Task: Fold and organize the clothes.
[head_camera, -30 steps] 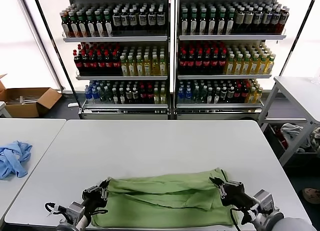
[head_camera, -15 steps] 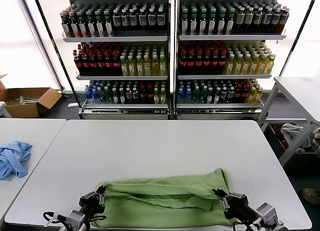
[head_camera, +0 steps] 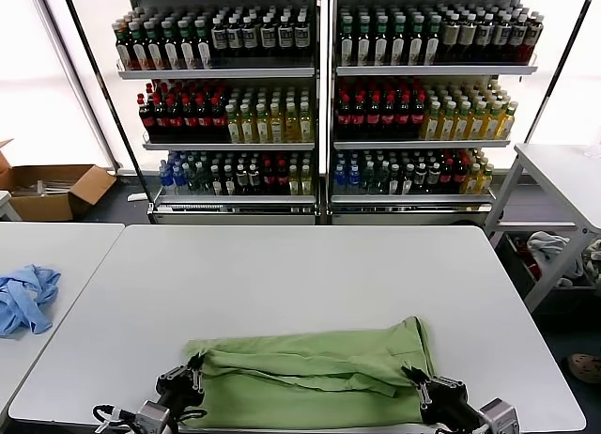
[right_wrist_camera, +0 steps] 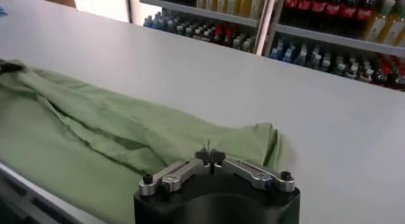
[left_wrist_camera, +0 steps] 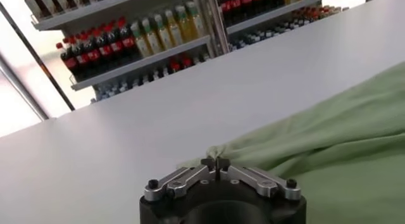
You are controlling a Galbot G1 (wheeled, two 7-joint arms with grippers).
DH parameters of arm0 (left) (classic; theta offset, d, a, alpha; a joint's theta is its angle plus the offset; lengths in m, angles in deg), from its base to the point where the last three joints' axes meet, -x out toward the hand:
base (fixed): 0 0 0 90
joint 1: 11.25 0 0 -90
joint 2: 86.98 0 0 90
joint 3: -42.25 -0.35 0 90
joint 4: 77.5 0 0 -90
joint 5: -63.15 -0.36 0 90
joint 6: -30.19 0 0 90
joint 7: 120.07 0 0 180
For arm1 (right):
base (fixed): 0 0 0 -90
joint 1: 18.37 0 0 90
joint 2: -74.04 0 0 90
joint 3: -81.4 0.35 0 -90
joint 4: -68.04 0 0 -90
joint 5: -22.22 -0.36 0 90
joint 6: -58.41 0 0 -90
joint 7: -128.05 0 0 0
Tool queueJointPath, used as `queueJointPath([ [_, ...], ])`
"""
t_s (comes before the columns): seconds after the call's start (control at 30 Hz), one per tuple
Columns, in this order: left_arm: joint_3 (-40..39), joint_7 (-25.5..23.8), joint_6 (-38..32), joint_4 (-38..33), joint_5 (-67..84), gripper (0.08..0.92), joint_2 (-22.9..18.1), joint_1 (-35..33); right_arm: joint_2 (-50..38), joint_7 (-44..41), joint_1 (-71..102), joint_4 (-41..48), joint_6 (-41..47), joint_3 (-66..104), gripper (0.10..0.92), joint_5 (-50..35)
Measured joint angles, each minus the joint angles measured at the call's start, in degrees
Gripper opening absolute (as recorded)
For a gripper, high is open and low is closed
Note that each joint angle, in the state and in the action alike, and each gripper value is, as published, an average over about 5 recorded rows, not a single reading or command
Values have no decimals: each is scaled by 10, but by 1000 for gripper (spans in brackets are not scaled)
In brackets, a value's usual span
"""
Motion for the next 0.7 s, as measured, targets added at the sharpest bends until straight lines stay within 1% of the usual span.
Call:
queueJointPath([
  [0.1, -3, 4, 5, -1, -1, 160, 0, 0, 9, 23, -1, 6, -3, -6, 180, -3],
  [0.33, 1, 11, 21, -10, -4, 367, 8, -10, 26, 84, -2, 20, -14, -8, 387, -6],
  [0.53, 24, 20, 33, -28, -3, 532, 31, -34, 34, 134, -5, 23, -27, 2, 551, 2],
  [0.7, 53, 32, 38, -50, 4, 670, 47, -49, 35, 158, -14, 24, -45, 21, 690, 5],
])
